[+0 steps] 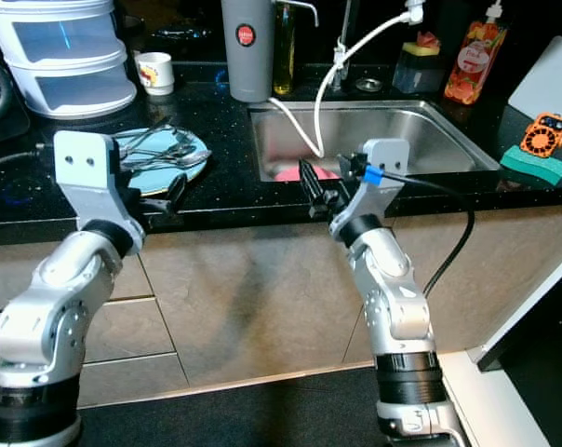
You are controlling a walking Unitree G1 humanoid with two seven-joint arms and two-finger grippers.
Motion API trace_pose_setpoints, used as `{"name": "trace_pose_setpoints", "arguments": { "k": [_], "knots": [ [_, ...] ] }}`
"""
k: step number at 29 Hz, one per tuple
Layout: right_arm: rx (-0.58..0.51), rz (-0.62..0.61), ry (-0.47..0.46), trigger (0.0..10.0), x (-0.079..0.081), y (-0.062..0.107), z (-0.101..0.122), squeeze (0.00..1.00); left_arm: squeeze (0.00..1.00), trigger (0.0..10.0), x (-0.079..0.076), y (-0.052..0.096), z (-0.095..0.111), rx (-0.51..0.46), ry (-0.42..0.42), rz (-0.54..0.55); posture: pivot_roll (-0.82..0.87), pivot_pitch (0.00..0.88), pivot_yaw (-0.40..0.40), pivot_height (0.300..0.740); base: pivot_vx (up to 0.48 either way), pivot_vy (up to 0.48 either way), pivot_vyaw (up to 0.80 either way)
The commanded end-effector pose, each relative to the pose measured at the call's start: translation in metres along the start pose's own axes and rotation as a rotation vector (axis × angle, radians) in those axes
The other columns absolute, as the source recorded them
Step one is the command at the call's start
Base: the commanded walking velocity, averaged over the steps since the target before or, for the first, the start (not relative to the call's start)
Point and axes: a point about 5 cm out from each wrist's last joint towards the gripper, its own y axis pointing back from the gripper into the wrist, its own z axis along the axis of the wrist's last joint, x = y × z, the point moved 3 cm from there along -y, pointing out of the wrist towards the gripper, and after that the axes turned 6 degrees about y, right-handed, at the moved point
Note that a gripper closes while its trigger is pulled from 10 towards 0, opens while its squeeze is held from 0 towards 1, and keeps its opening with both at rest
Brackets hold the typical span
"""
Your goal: Kitchen organization
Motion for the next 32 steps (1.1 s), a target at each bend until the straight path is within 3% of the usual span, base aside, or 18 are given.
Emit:
{"name": "trace_pose_setpoints", "arguments": {
  "k": [1,3,7,8,10,15,16,21,23,25,27,32],
  "knots": [
    [0.041,0.014,0.007,10.0,0.001,0.005,-0.008,0.0,0.0,10.0,0.002,0.006,-0.002,0.012,-0.005,0.006,0.0,0.071,-0.011,0.74,0.0,0.0,0.0],
    [0.131,0.017,0.032,10.0,-0.001,0.016,-0.027,0.0,0.0,10.0,0.004,0.016,-0.017,0.057,0.016,0.011,0.0,0.07,-0.01,0.74,0.0,0.0,0.0],
    [0.19,0.008,0.051,10.0,-0.006,0.027,-0.041,0.0,0.0,10.0,0.009,0.029,-0.036,0.118,0.013,0.031,0.0,0.067,-0.017,0.74,0.0,0.0,0.0],
    [0.287,-0.006,0.065,10.0,-0.012,0.047,-0.065,0.0,0.0,10.0,0.015,0.049,-0.063,0.212,0.003,0.057,0.0,0.068,-0.02,0.74,0.0,0.0,0.0],
    [0.376,-0.014,0.077,10.0,-0.015,0.066,-0.084,0.0,0.0,10.0,0.02,0.064,-0.085,0.289,0.009,0.082,0.0,0.068,-0.025,0.74,0.0,0.0,0.0],
    [0.574,-0.018,0.071,10.0,-0.016,0.104,-0.128,0.0,0.0,10.0,0.029,0.088,-0.133,0.432,0.065,0.14,-0.01,0.067,-0.026,0.74,0.0,0.0,0.0],
    [0.574,-0.018,0.071,10.0,-0.016,0.104,-0.128,0.0,0.0,10.0,0.029,0.088,-0.133,0.432,0.065,0.14,-0.01,0.067,-0.026,0.74,0.0,0.0,0.0],
    [0.715,-0.071,0.052,10.0,-0.021,0.127,-0.169,0.0,0.0,10.0,0.037,0.097,-0.176,0.546,0.081,0.171,-0.01,0.075,-0.025,0.74,0.0,0.0,0.0],
    [0.729,-0.089,0.017,10.0,-0.02,0.129,-0.175,0.0,0.0,10.0,0.035,0.095,-0.182,0.539,0.064,0.141,-0.01,0.079,-0.029,0.74,0.0,0.0,0.0],
    [0.73,-0.114,-0.004,10.0,-0.022,0.129,-0.178,0.0,0.0,10.0,0.038,0.096,-0.191,0.553,0.11,0.162,0.0,0.081,-0.03,0.74,0.0,0.0,0.0],
    [0.753,-0.129,-0.004,10.0,-0.023,0.13,-0.185,0.0,0.0,10.0,0.041,0.097,-0.203,0.591,0.076,0.17,-0.01,0.091,-0.029,0.74,0.0,0.0,0.0],
    [0.775,-0.15,0.004,10.0,-0.026,0.132,-0.19,0.0,0.0,10.0,0.039,0.095,-0.204,0.589,0.092,0.163,-0.01,0.097,-0.025,0.74,0.0,0.0,0.48]
  ]
}}
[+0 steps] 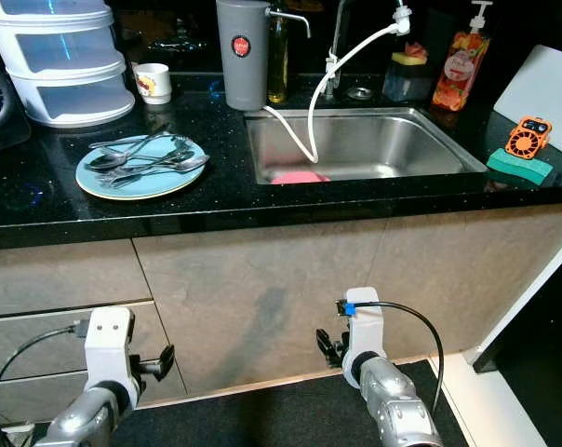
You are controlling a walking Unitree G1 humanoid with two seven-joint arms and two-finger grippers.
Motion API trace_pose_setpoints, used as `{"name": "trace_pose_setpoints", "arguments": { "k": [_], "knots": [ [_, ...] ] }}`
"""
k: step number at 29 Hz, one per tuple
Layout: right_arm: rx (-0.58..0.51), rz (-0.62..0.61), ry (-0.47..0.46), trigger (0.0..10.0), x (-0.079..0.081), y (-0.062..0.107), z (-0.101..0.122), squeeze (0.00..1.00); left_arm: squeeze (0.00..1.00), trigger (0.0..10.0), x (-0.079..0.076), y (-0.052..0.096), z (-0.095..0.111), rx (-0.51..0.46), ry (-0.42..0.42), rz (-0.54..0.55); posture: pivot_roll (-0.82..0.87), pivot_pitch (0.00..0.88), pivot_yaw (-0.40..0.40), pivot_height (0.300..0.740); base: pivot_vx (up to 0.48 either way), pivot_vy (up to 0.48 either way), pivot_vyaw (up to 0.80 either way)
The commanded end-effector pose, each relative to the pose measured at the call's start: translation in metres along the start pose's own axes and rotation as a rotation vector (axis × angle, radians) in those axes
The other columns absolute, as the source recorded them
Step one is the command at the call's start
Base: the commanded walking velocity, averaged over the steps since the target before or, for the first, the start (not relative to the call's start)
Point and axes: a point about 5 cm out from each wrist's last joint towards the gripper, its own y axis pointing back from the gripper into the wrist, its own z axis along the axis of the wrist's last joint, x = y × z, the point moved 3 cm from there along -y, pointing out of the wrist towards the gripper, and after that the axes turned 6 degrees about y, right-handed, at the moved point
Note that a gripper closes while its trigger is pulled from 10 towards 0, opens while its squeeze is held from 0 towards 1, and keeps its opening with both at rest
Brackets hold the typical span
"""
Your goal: Kitchen organization
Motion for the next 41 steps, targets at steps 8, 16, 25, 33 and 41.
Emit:
{"name": "trace_pose_setpoints", "arguments": {
  "k": [8,16,25,33,41],
  "knots": [
    [0.005,-0.07,-0.076,10.0,-0.009,-0.002,-0.012,0.0,0.0,10.0,-0.004,-0.006,0.001,-0.031,-0.011,-0.019,-0.01,0.116,-0.018,0.74,0.0,0.0,0.3],
    [0.004,-0.057,-0.076,10.0,-0.004,-0.002,-0.016,0.0,0.0,10.0,-0.004,-0.009,0.006,-0.053,0.025,-0.001,-0.02,0.117,-0.017,0.74,0.0,-0.05,0.0],
    [0.006,-0.054,-0.073,10.0,-0.004,-0.004,-0.018,0.0,0.0,10.0,-0.003,-0.008,0.01,-0.07,0.029,0.011,-0.01,0.122,-0.019,0.74,0.0,-0.48,0.0],
    [0.003,-0.053,-0.069,10.0,-0.004,-0.005,-0.017,0.0,0.0,10.0,-0.001,-0.008,0.009,-0.064,0.105,0.012,-0.01,0.122,-0.019,0.74,0.0,0.157,0.0],
    [0.002,-0.05,-0.065,10.0,-0.005,-0.005,-0.017,0.0,0.0,10.0,-0.001,-0.004,0.014,-0.09,0.091,0.017,-0.01,0.123,-0.02,0.74,0.0,0.3,0.0]
  ]
}}
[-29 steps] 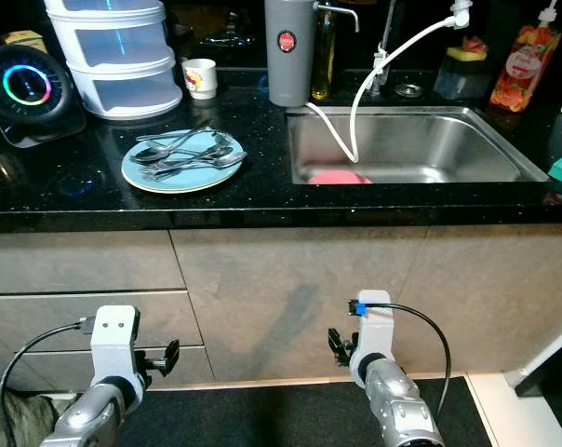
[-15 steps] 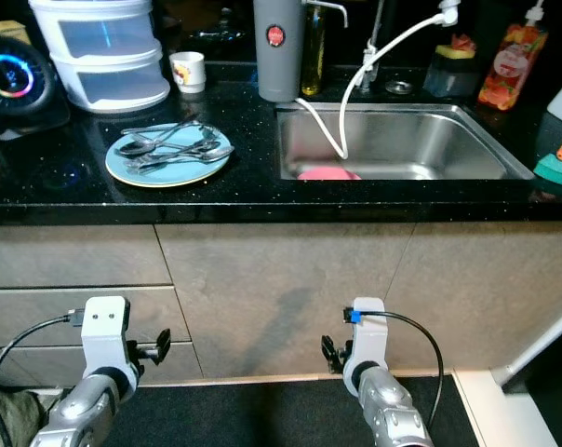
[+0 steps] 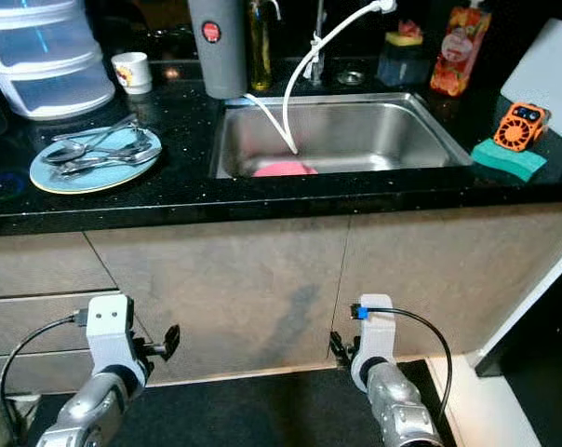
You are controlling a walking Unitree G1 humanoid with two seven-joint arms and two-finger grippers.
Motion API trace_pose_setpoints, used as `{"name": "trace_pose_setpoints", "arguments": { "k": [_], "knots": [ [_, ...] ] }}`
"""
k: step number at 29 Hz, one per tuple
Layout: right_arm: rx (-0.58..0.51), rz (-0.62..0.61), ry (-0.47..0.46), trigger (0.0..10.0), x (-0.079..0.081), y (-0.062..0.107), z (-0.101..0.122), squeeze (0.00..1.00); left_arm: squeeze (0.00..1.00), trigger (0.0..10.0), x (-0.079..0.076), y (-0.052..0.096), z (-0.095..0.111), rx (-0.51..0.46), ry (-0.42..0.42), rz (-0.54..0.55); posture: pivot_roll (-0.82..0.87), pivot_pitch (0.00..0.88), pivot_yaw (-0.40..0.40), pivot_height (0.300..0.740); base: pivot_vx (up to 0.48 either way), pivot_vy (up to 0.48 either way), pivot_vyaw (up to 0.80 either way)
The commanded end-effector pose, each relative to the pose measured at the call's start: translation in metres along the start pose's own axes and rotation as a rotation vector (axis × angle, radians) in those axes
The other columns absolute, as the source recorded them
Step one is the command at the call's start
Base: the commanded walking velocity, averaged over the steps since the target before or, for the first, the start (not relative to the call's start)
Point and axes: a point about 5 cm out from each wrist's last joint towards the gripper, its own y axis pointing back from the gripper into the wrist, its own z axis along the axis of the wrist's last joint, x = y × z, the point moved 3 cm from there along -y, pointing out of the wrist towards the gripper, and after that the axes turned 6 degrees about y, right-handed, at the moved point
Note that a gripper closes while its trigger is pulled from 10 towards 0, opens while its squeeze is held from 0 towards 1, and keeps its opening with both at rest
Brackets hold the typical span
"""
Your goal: Kitchen organization
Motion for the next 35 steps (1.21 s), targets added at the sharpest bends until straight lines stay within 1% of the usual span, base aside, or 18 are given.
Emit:
{"name": "trace_pose_setpoints", "arguments": {
  "k": [1,7,12,13,14,18,29,35],
  "knots": [
    [0.02,0.007,-0.004,10.0,0.0027,0.0005,-0.0071,0.0,0.0,10.0,0.0055,0.0033,-0.0086,0.026,0.009,0.022,-0.01,0.123,-0.02,0.74,0.0,0.0,0.0],
    [0.017,0.01,0.001,10.0,0.0036,-0.0001,-0.0055,0.0,0.0,10.0,0.0107,0.003,-0.0079,0.023,0.005,0.034,-0.01,0.123,-0.02,0.74,0.0,0.0,0.0],
    [0.018,0.011,0.004,10.0,0.0039,-0.0004,-0.0052,0.0,0.0,10.0,0.0109,0.0032,-0.0074,0.028,0.004,0.035,-0.01,0.121,-0.021,0.74,0.0,0.0,0.0],
    [0.018,0.011,0.004,10.0,0.0039,-0.0004,-0.0051,0.0,0.0,10.0,0.0096,0.0027,-0.0079,0.033,0.022,0.022,-0.01,0.121,-0.021,0.74,0.0,0.48,0.0],
    [0.018,0.011,0.004,10.0,0.0039,-0.0004,-0.0051,0.0,0.0,10.0,0.0096,0.0027,-0.0079,0.033,0.022,0.022,-0.01,0.121,-0.021,0.74,0.0,0.48,0.0],
    [0.018,0.01,0.005,10.0,0.0037,-0.0004,-0.0052,0.0,0.0,10.0,0.0112,0.0016,-0.0078,0.032,-0.005,0.026,-0.01,0.121,-0.021,0.74,0.0,0.48,0.0],
    [0.021,0.005,0.012,10.0,0.0027,-0.001,-0.0056,0.0,0.0,10.0,0.0084,0.0007,-0.0062,0.025,-0.057,0.005,-0.01,0.118,-0.015,0.74,0.0,0.0,0.0],
    [0.023,0.001,0.02,10.0,0.0015,-0.0008,-0.0059,0.0,0.0,10.0,0.0063,-0.0002,-0.0059,0.025,-0.048,-0.003,-0.01,0.115,-0.012,0.74,0.0,0.0,0.0]
  ]
}}
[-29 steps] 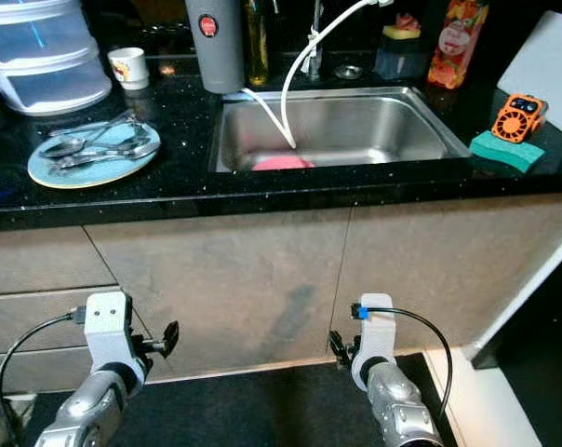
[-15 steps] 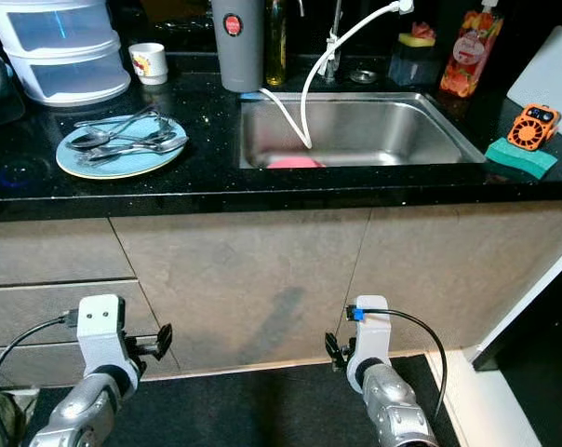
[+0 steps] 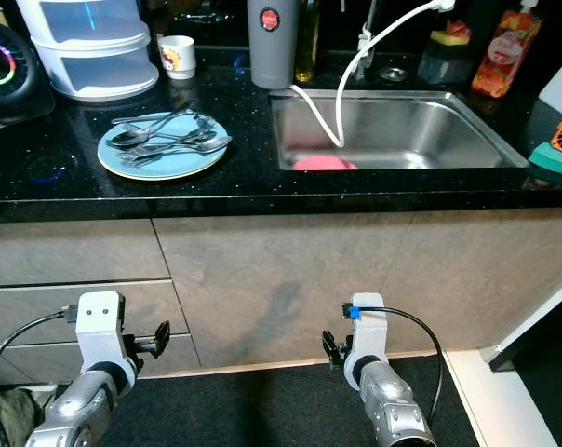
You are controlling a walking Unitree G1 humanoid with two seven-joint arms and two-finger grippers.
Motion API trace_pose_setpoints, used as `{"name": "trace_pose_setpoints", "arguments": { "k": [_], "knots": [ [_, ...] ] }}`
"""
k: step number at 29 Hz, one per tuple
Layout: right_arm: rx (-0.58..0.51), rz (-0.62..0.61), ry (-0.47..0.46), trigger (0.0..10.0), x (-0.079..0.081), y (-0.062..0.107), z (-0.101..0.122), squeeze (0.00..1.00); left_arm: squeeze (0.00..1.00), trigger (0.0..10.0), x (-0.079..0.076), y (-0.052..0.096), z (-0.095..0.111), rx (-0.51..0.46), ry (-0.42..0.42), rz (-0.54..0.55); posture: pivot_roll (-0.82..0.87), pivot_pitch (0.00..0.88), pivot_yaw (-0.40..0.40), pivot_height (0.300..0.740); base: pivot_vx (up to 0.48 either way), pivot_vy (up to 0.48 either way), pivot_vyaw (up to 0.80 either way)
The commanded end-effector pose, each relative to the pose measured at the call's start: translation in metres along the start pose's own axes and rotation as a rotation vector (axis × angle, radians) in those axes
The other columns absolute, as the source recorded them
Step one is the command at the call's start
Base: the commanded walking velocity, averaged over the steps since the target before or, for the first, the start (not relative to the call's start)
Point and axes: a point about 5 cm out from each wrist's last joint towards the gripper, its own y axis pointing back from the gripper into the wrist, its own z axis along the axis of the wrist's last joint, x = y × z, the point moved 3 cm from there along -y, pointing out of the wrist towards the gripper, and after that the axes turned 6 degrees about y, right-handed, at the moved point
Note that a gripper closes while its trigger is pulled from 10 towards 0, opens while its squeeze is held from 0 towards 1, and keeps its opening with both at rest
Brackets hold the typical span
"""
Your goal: Kitchen organization
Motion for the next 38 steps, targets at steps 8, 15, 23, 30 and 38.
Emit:
{"name": "trace_pose_setpoints", "arguments": {
  "k": [8,15,23,30,38],
  "knots": [
    [0.027,-0.012,0.006,10.0,-0.0034,0.0027,-0.0099,0.0,0.0,10.0,0.0,0.0022,-0.0106,0.028,-0.004,-0.009,-0.01,0.115,-0.012,0.74,0.0,0.0,0.0],
    [0.034,-0.01,0.018,10.0,-0.0032,0.0026,-0.0127,0.0,0.0,10.0,0.0002,-0.0008,-0.0164,0.041,-0.045,-0.019,-0.02,0.105,-0.016,0.74,0.0,0.0,0.0],
    [0.033,-0.013,0.023,10.0,-0.0038,0.0042,-0.0129,0.0,0.0,10.0,-0.0018,-0.0013,-0.0165,0.038,-0.048,-0.028,-0.02,0.091,-0.018,0.74,-0.222,0.0,0.0],
    [0.031,-0.01,0.031,10.0,-0.0033,0.0041,-0.0123,0.0,0.0,10.0,-0.0017,-0.0023,-0.0159,0.032,-0.05,-0.028,-0.02,0.082,-0.019,0.74,-0.259,0.0,0.0],
    [0.037,-0.008,0.036,10.0,-0.005,0.0028,-0.0136,0.0,0.0,10.0,-0.001,-0.0023,-0.0164,0.034,-0.049,-0.026,-0.02,0.085,-0.022,0.74,-0.189,0.0,0.0]
  ]
}}
